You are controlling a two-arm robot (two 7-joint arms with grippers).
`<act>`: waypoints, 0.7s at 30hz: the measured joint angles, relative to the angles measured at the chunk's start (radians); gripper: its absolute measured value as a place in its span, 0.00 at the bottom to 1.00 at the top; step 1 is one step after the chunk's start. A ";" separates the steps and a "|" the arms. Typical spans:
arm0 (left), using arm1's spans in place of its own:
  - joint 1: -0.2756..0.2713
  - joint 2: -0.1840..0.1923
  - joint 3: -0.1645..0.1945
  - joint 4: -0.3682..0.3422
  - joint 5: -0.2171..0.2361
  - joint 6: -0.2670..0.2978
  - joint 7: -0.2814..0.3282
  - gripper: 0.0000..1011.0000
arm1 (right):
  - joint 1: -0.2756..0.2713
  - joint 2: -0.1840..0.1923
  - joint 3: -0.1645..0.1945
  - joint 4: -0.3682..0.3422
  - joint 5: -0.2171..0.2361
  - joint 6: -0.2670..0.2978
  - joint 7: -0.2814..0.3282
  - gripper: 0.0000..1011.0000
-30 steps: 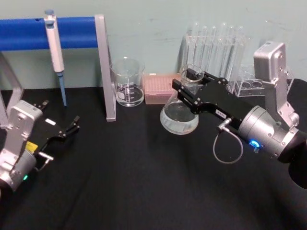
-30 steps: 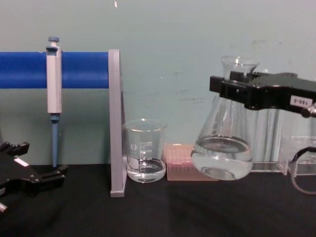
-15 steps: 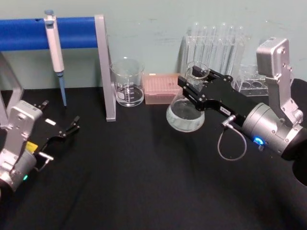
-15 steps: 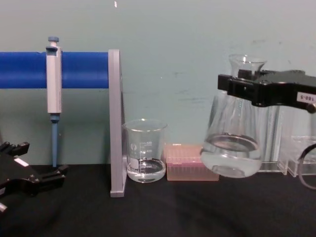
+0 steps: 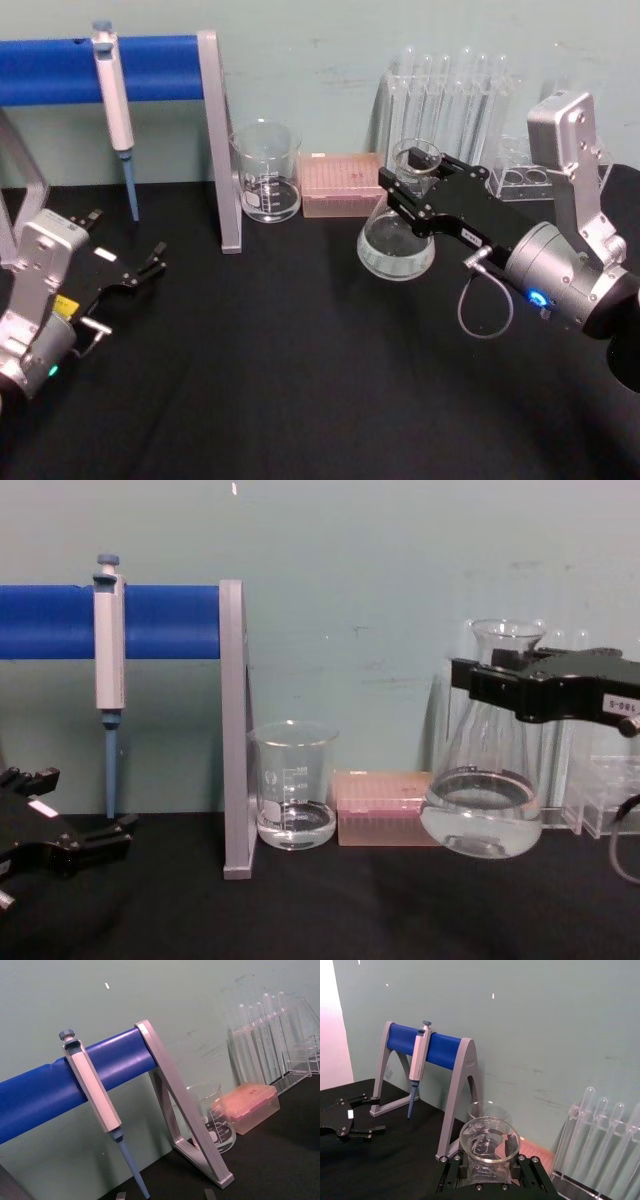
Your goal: Grasp the erlenmeyer flask with one hand, shake it three times, then place it back.
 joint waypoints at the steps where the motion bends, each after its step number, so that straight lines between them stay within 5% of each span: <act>1: 0.000 0.000 0.000 0.000 0.000 0.000 0.000 0.99 | 0.000 -0.001 0.000 0.000 -0.001 0.000 0.000 0.45; 21: 0.000 0.000 0.000 0.000 0.000 0.000 0.000 0.99 | 0.005 -0.020 -0.012 0.016 -0.016 -0.001 0.033 0.45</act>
